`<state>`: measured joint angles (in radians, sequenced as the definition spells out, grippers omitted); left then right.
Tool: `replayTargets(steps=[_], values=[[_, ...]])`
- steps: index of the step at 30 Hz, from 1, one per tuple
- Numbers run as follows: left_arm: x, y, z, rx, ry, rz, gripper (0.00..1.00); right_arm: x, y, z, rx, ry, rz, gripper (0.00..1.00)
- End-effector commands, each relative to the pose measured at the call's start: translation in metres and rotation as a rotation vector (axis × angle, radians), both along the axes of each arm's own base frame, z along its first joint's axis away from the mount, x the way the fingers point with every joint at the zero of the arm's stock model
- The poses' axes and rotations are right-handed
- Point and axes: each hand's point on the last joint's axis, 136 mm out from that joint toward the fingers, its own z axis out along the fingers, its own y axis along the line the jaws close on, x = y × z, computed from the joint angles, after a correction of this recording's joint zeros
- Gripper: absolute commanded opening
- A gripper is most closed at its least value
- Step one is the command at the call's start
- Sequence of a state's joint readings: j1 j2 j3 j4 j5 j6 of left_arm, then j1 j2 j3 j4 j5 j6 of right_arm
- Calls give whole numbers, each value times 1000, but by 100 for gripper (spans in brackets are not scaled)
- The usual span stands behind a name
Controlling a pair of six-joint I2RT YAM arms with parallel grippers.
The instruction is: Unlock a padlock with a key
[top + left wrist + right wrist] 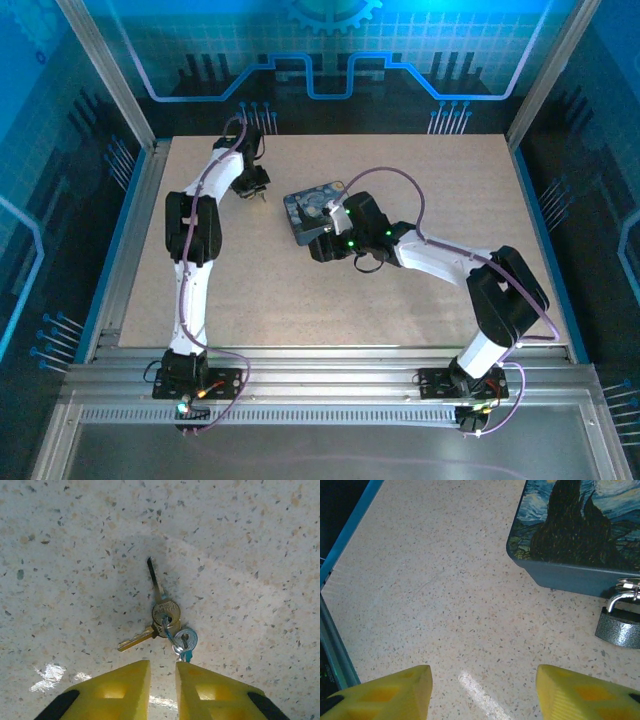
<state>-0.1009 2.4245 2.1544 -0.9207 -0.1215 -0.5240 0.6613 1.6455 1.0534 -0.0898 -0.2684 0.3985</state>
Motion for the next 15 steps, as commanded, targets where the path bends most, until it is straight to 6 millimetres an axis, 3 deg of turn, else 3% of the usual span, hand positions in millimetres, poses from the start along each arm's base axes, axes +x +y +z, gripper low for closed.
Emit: replayTargets(steps=[1,3,5,11,15], values=[[-4,3,-1,-8,36,-16,17,-5,1,13,-1,-34,18,57],[-5,4,0,-3,36,-11,18,-5,0,14,-1,-38,17,57],[-4,4,9,0,10,-20,27,-6,-1,16,-4,-43,17,57],[-5,22,54,84,-73,-117,41,-8,-3,21,-3,-53,14,57],[-8,36,53,75,-50,-165,47,-9,-2,24,15,-59,10,57]])
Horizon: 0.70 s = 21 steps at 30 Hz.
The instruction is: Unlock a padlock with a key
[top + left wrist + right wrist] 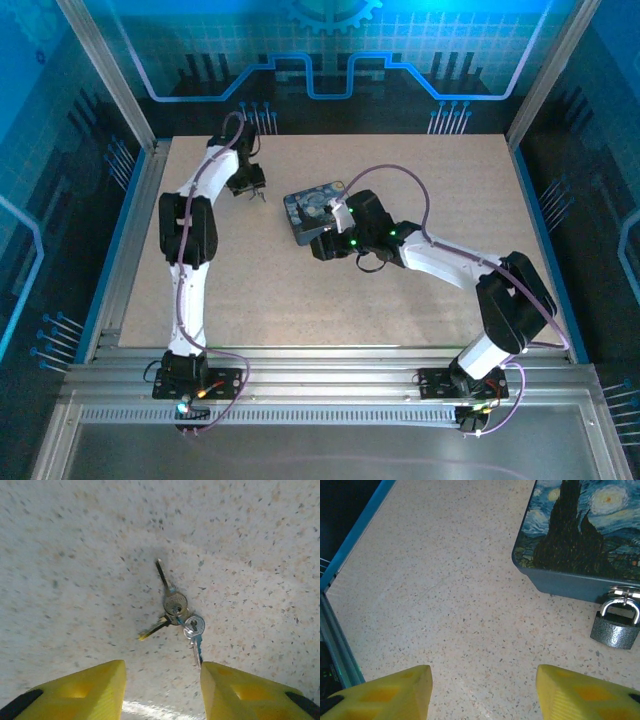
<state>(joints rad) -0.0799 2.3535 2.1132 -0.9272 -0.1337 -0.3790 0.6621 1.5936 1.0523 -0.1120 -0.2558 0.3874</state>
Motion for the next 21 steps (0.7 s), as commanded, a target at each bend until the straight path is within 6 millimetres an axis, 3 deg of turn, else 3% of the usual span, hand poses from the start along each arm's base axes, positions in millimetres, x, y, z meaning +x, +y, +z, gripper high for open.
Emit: replayTargets(steps=[1,6,17,21], values=[[-2,21,27,11,-24,-73,49,-6,2,7,10,-23,9,57],[1,19,7,23,-6,-168,57,-6,5,3,7,-14,10,57],[23,-7,-6,-75,-58,-322,59,-3,7,-4,-14,-4,4,57],[24,-8,-16,-78,-37,-348,55,-2,8,-4,-15,-5,5,57]])
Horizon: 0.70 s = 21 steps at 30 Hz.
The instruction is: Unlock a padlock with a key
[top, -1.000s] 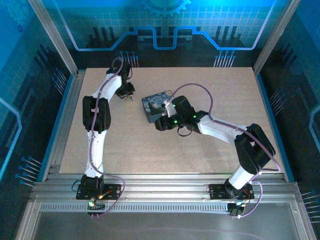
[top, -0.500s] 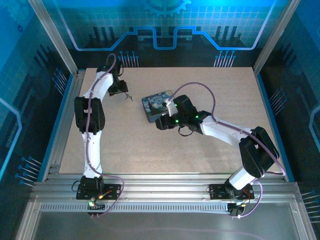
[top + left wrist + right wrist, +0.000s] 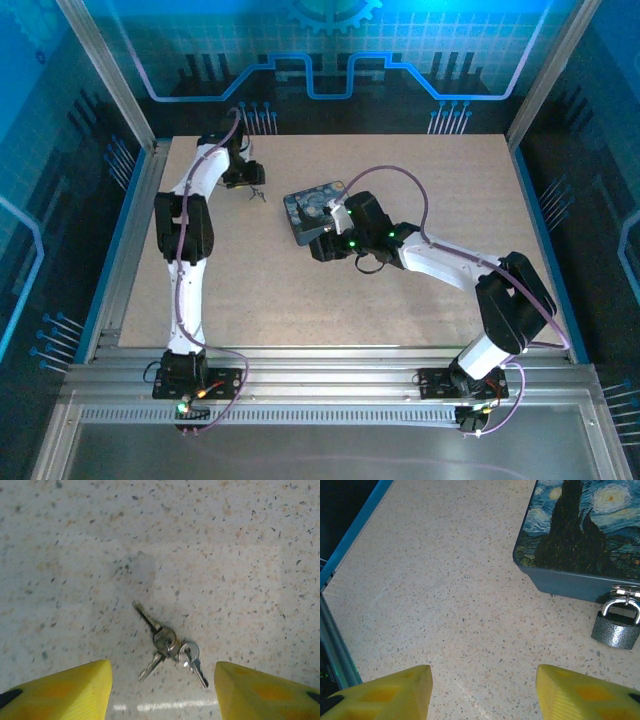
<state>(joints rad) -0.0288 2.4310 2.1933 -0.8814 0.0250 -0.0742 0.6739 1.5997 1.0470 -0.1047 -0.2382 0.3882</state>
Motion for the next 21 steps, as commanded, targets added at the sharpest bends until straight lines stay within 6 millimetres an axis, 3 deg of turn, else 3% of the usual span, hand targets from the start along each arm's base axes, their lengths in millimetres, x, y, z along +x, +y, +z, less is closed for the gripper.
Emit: replayTargets(steps=[1,9,21], values=[[-1,-9,-9,-28,24,-65,54,-1,6,0,-5,-2,7,57],[-6,-17,-29,-67,61,-100,44,1,7,-1,-13,1,12,57],[-13,-17,-26,-41,58,-87,23,-1,8,-1,-11,1,15,57]])
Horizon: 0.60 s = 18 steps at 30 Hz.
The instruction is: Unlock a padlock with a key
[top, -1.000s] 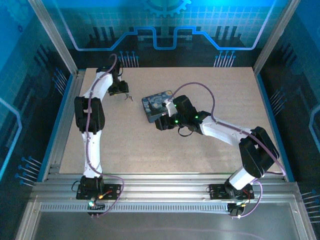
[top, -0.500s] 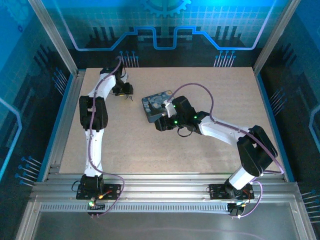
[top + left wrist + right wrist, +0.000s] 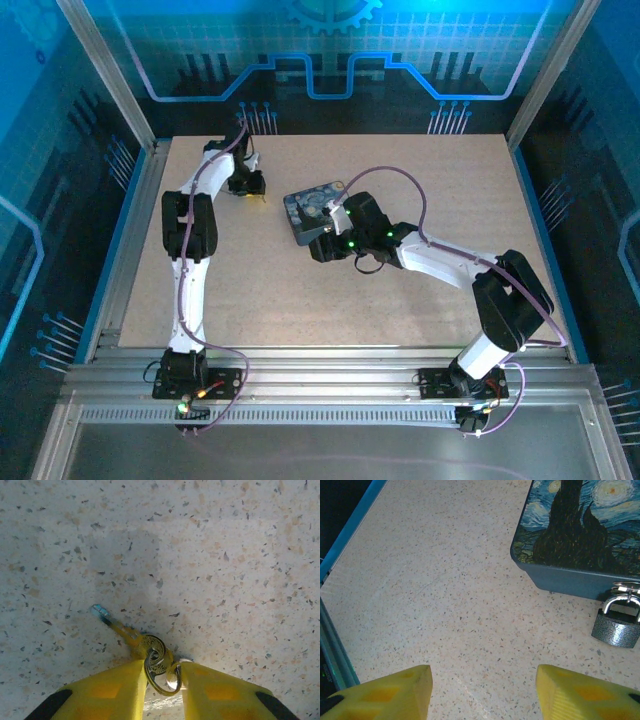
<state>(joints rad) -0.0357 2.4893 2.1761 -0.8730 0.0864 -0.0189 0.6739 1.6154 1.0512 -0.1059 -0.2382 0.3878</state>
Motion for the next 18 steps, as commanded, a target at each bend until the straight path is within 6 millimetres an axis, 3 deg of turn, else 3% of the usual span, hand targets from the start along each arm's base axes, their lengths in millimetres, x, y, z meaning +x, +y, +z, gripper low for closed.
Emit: replayTargets(steps=[1,12,18], values=[[-6,-4,8,-4,-1,-7,22,-2,7,5,-3,-8,15,57],[-14,2,11,24,2,15,5,-5,5,5,-8,-11,17,57],[-30,7,23,34,-5,59,3,-8,6,8,2,-12,19,57]])
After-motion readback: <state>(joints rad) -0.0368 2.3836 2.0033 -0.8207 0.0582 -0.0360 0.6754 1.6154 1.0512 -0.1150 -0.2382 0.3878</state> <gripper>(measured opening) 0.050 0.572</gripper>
